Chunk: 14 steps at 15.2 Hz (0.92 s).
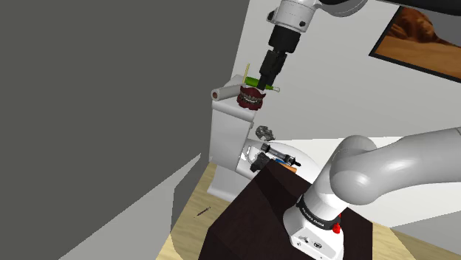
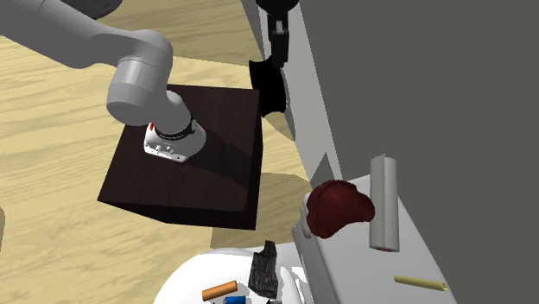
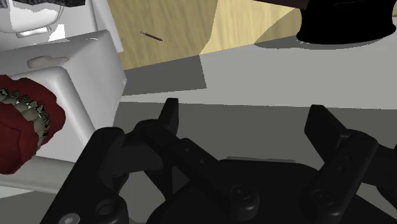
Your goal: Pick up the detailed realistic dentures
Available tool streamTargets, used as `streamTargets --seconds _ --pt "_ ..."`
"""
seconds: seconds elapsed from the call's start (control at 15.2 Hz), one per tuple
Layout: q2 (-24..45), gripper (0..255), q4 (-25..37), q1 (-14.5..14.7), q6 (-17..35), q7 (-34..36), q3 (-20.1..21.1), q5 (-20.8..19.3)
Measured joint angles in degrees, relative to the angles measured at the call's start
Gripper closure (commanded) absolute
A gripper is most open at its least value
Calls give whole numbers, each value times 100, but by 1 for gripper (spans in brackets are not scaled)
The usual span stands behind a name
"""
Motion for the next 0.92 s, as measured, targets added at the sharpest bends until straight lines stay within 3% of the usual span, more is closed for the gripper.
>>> streamTargets --seconds 0.33,0.92 --pt "568 0 259 -99 163 -196 -264 -69" --pt "2490 0 1539 -364 328 -928 -1113 -72"
